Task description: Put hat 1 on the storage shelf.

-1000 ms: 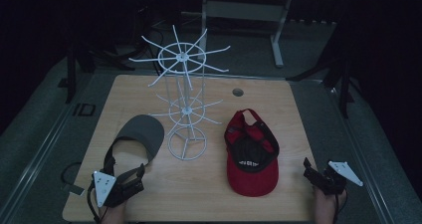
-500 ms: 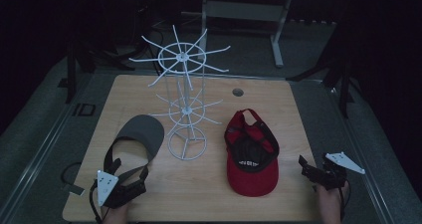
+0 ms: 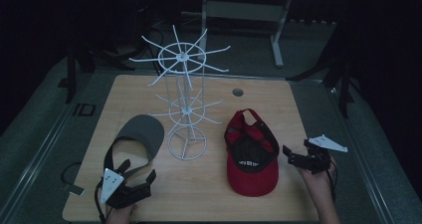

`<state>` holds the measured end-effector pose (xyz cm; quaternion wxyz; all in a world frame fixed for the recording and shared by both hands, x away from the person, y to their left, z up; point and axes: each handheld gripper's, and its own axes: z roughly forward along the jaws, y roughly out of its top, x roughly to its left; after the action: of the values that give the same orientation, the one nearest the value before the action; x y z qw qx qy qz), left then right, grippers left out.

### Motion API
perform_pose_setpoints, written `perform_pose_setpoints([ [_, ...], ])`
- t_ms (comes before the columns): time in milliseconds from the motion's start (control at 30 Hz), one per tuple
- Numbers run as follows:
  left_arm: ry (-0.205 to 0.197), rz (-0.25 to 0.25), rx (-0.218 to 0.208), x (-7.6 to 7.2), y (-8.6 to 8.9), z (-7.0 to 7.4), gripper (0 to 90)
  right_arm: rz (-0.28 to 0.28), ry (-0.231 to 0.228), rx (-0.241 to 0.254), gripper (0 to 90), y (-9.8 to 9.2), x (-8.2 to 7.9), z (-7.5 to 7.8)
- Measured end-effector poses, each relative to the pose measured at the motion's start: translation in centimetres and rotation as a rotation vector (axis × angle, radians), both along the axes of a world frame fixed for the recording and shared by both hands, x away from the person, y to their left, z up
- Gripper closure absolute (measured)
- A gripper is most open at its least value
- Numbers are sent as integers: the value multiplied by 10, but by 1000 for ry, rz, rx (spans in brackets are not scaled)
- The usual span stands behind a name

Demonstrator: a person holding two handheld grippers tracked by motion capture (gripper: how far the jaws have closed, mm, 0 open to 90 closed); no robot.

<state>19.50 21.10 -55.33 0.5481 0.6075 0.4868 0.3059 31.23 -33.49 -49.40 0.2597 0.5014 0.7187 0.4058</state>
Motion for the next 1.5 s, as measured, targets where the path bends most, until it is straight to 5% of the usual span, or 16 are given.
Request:
perform_pose_setpoints([
  [233,-16,-34,0,-2,-1,4,2,69,8,-8,145,17,12,-2],
  [433,38,-57,-31,2,1,1,3,129,23,-41,190,38,30,-4],
  [667,61,-42,-33,3,2,0,4,176,50,-175,240,67,48,-18],
  [1000,60,-31,-21,2,1,0,3,210,85,-281,279,86,53,-40],
  [1100,68,-29,-26,3,2,-1,4,203,93,-344,319,92,55,-46],
  [1333,75,-30,-27,3,3,-1,4,243,104,-370,535,97,56,-51],
  [1433,82,-28,-30,3,3,-1,4,255,110,-386,780,98,56,-52],
  [1500,83,-28,-32,3,3,-1,4,250,100,-406,829,97,56,-52],
])
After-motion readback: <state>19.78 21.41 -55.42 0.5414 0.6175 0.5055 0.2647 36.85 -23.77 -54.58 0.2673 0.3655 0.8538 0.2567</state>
